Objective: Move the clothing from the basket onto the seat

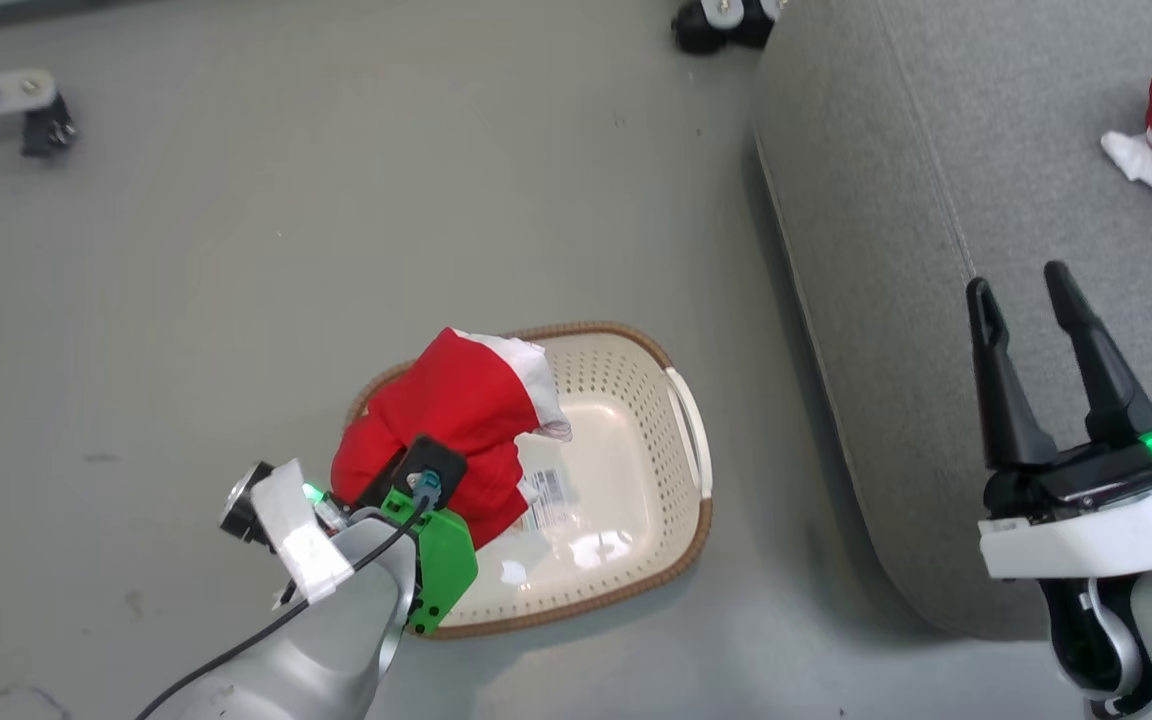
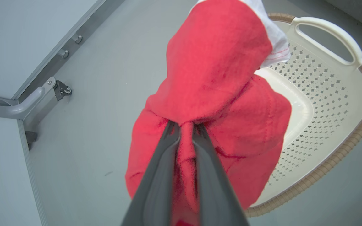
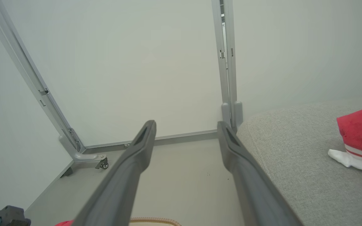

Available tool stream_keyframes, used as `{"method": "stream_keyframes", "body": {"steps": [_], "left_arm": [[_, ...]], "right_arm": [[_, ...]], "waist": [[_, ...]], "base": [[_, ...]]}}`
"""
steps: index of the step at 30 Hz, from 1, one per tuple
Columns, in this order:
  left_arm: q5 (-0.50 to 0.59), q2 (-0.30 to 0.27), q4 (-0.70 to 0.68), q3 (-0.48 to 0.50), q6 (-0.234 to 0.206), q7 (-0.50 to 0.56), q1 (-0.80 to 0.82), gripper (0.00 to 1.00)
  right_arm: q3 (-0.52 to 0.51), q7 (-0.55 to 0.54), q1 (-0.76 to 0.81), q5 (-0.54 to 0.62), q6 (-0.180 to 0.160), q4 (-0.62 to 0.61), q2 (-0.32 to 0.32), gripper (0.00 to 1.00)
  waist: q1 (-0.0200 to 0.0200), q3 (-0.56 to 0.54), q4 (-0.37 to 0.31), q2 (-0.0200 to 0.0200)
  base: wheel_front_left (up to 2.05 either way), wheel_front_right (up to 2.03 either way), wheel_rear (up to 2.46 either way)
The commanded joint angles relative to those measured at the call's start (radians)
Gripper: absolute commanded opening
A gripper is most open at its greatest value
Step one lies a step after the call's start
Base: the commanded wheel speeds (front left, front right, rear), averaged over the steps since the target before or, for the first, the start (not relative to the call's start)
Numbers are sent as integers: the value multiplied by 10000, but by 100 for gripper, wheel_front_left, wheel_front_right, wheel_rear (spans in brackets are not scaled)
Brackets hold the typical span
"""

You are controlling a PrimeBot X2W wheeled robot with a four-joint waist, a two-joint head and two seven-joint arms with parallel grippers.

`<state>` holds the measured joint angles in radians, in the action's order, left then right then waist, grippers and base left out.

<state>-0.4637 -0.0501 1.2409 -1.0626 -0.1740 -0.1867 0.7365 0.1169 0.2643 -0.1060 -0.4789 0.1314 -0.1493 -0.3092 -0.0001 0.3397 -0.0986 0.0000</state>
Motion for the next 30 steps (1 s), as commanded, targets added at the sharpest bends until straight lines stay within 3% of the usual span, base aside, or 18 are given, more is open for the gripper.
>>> {"method": "stream_keyframes", "body": {"steps": [1,7,18,24,30], "left_arm": [[-226,-13,-26,179,-117,-253,-279,0],[-674,-150,-639,851,-453,-794,-640,0],[491,-1674,-5342,2907,-1604,-786,-2515,0],[1407,-2007,-7521,4146,-1823,-787,-3574,0],[2226,-1948,-9543,5336,-1773,-786,-4428,0]], "right_arm": [[65,-3,225,119,-15,54,51,100],[191,-1,644,350,-15,249,360,100],[225,-3,1273,687,-15,532,940,100],[243,-1,1371,810,-15,570,1121,100],[249,-3,1440,888,-15,612,1211,100]], "waist": [[1,-1259,665,0],[1,-2106,947,0],[1,-3219,1234,0],[1,-3486,1314,0],[1,-3700,1345,0]], "base": [[0,0,0],[0,0,0],[0,0,0],[0,0,0],[0,0,0]]}}
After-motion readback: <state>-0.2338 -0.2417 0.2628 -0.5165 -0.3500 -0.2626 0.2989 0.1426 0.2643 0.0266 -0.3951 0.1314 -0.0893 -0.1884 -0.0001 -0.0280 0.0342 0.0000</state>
